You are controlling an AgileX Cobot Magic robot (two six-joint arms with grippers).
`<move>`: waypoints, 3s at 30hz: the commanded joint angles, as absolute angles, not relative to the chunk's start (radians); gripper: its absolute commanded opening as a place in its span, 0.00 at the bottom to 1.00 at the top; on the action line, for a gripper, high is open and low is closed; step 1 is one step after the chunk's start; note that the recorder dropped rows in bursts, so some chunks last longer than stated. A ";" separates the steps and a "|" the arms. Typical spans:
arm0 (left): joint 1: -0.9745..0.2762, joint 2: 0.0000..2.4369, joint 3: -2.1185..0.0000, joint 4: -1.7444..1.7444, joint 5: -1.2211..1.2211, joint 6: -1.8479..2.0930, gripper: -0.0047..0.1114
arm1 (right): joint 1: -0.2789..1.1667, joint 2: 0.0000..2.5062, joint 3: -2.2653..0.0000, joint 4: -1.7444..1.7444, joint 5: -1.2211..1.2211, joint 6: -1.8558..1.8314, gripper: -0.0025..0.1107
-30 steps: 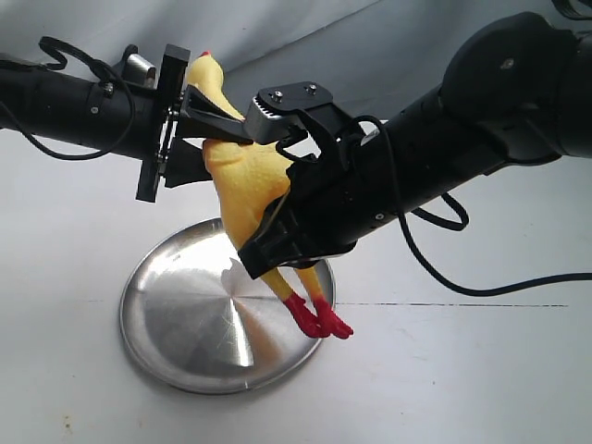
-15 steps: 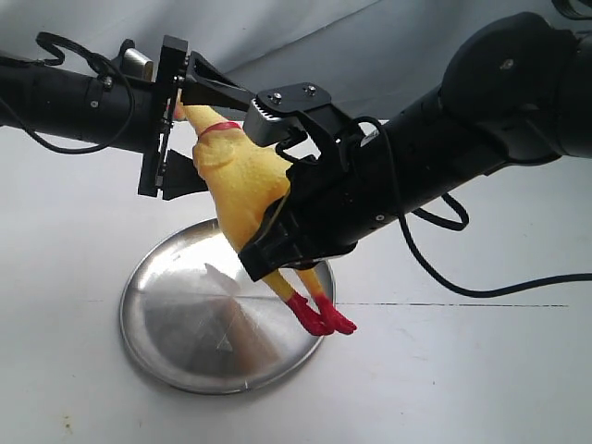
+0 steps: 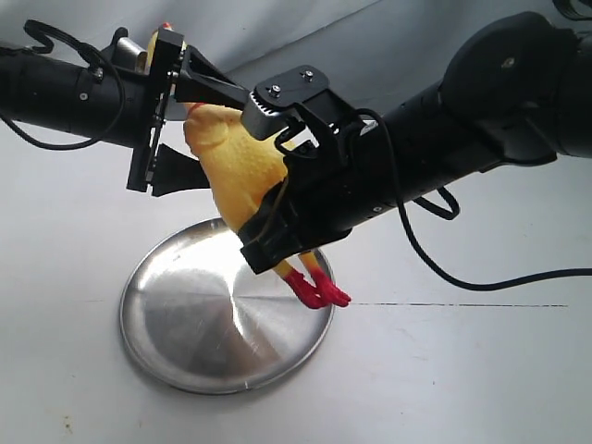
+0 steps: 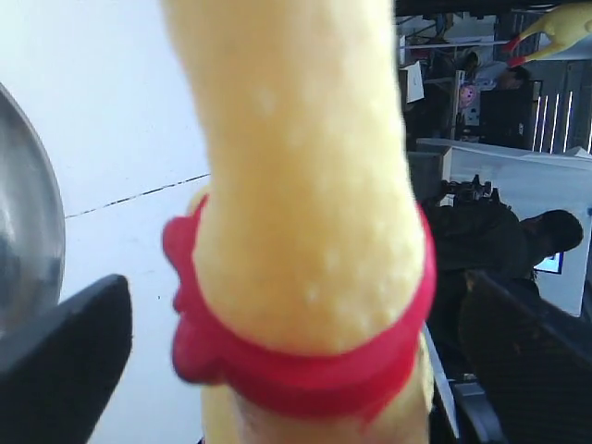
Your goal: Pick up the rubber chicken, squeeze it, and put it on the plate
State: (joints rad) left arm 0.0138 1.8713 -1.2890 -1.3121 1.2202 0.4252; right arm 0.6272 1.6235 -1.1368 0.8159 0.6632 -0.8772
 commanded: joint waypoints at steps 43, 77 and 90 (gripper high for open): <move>0.007 1.861 -1.296 -1.283 1.221 0.382 0.67 | 0.628 1.738 -1.189 0.860 0.583 -1.050 0.02; 0.010 1.861 -1.296 -1.283 1.221 0.500 0.04 | 0.628 1.738 -1.189 0.840 0.605 -1.050 0.02; 0.012 1.861 -1.296 -1.342 1.221 0.472 0.30 | 0.628 1.738 -1.189 0.840 0.607 -1.050 0.02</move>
